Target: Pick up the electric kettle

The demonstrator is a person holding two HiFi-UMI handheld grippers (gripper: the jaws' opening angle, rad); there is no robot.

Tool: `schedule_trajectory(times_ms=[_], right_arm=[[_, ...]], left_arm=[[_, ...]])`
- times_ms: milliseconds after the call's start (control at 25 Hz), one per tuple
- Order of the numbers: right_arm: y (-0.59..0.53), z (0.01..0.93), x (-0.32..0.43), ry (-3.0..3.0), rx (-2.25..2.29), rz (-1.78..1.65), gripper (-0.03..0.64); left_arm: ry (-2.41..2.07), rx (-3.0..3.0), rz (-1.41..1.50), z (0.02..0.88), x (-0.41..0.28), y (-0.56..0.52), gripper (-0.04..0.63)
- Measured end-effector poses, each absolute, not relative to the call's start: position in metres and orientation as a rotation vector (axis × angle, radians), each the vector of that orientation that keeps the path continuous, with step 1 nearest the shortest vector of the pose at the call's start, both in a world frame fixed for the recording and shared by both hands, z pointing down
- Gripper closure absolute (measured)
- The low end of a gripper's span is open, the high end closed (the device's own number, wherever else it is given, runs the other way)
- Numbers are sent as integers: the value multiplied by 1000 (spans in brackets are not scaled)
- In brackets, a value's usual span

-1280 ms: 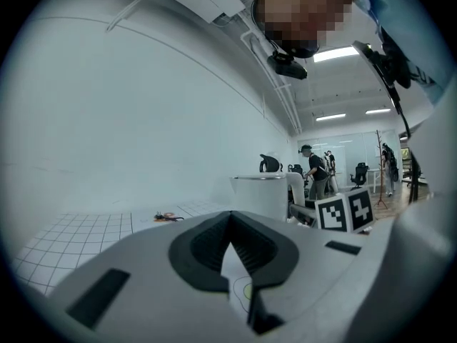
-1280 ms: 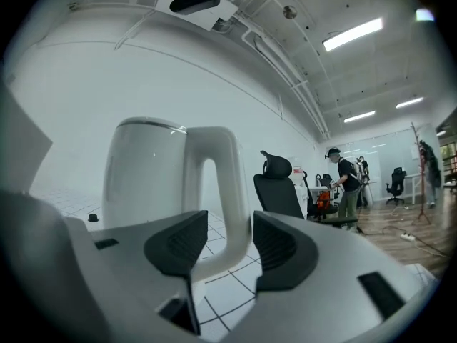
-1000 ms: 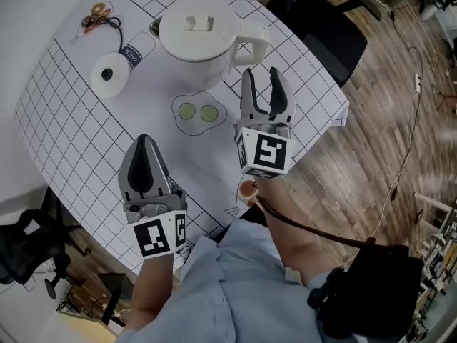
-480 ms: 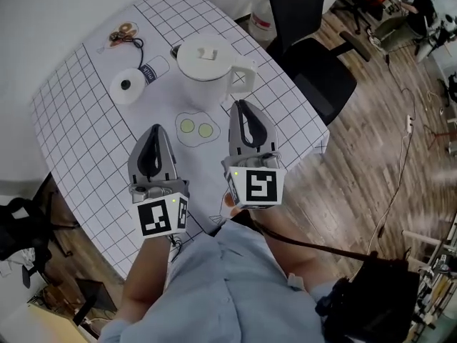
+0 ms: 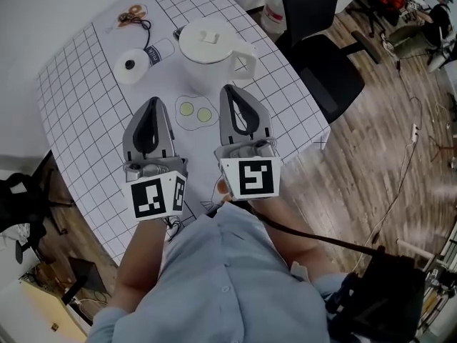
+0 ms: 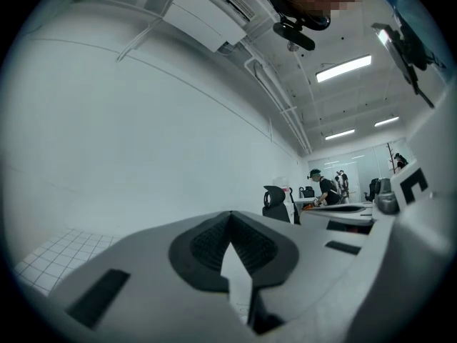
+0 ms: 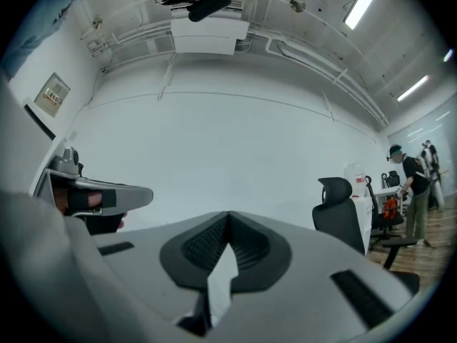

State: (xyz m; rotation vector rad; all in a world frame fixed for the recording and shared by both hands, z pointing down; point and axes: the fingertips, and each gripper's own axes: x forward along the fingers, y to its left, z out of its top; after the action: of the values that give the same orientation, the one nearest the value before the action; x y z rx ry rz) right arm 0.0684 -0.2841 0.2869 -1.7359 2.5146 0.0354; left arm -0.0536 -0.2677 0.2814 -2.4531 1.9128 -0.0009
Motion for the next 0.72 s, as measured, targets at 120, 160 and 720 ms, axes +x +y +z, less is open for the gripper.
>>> schedule_trajectory(times_ms=[120, 160, 720], right_arm=[[-285, 284, 69, 2538, -1703, 39, 617], [-285, 283, 69, 2542, -1693, 42, 617], [-282, 274, 64, 2552, -1639, 62, 617]], left_arm=[[1917, -2439, 9, 276, -49, -265, 595], [1920, -2435, 10, 276, -48, -265, 595], [1940, -2384, 37, 265, -49, -262, 595]])
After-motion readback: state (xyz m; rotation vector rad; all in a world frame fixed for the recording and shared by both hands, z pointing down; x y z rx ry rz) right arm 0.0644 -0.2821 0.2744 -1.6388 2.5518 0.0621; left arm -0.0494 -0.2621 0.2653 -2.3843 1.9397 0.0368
